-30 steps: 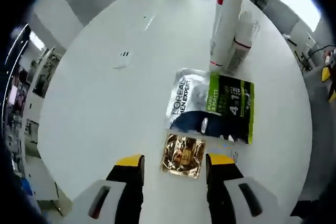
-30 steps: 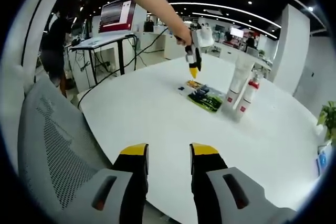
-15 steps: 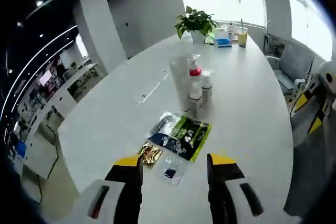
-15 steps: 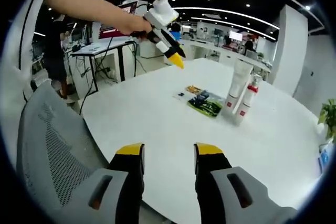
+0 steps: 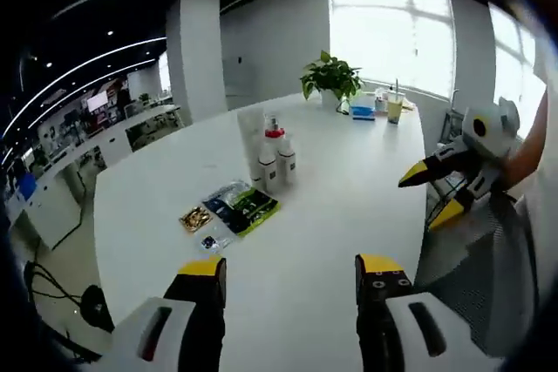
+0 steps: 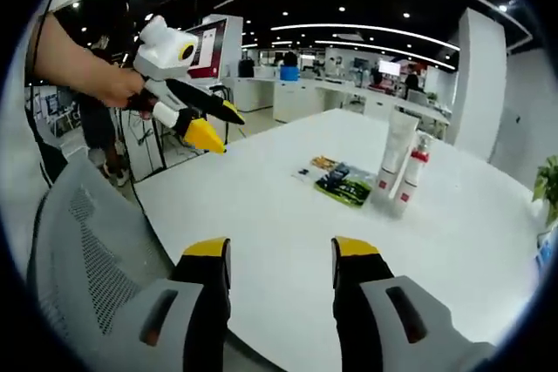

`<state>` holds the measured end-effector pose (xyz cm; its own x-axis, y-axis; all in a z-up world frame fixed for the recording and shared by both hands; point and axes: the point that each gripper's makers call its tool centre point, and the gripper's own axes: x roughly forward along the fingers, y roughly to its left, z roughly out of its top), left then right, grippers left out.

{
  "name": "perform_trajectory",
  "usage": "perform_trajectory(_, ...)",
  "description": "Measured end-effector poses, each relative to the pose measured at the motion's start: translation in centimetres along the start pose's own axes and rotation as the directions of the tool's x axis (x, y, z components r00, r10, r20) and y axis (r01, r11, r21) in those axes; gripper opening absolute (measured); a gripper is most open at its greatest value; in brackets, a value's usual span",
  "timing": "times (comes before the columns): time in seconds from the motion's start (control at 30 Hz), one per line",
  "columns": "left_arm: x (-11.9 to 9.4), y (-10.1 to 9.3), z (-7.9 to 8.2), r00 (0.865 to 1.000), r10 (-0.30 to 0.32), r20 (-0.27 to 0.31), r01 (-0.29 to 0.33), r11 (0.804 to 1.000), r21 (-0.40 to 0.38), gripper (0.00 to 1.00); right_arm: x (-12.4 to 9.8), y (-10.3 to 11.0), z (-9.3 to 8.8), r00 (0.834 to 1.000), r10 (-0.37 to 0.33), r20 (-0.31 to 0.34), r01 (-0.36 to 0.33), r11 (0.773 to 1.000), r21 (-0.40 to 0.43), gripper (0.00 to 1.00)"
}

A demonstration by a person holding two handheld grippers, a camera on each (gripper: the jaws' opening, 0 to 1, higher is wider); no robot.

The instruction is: Arrange the skincare products in the storage area until every visible bottle or jar stands upright without overlapping.

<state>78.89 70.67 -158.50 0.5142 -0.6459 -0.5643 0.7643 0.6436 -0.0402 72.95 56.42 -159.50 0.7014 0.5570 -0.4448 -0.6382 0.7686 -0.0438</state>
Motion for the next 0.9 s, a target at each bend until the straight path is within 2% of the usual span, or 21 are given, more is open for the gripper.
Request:
perform_trajectory(0.13,-1.2,-2.0,-1.3,1.0,0.004,0.019,-0.004,1.0,-0.02,0.69,-0.1,0.2,0.6,1.0,0.007,0.03,-0.007,1.0,0.014,0.48)
perform_trajectory(0.23,-2.1,-3.6,-1.9,0.998,0.01,0.058,-0.006,0.997,-0.071,0.68,-0.2,0.4,0.9,0.999,0.016,0.048,-0.018,0.999,0.027,0.51)
perform_trajectory(0.3,-2.7,-4.3,-2.2,0.996,0.028,0.086,-0.022,0.997,-0.072,0.68,-0.3,0.5,1.2,0.998,0.022,0.066,-0.025,0.999,0.042,0.54)
perform_trajectory(0.43,-3.7,-4.4,-2.6,0.99,0.069,0.127,-0.057,0.994,-0.098,0.69,-0.5,0.5,2.2,0.993,0.028,0.117,-0.039,0.995,0.093,0.59)
perform_trajectory(0.5,-4.3,-4.1,-3.1,0.984,0.103,0.143,-0.087,0.989,-0.117,0.69,-0.5,0.4,2.3,0.992,0.027,0.122,-0.04,0.993,0.108,0.62)
perform_trajectory(0.6,-5.3,-2.9,-3.7,0.971,0.173,0.167,-0.146,0.976,-0.163,0.71,-0.4,0.5,2.5,0.991,0.033,0.133,-0.05,0.99,0.128,0.66)
perform_trajectory(0.8,-6.8,-3.0,-3.4,0.941,0.227,0.251,-0.173,0.96,-0.219,0.83,-0.5,1.0,2.9,0.986,0.056,0.156,-0.078,0.987,0.143,0.73)
perform_trajectory(0.9,-7.3,-3.2,-3.1,0.924,0.249,0.289,-0.179,0.952,-0.248,0.84,-0.6,1.0,3.0,0.986,0.053,0.159,-0.077,0.986,0.15,0.74)
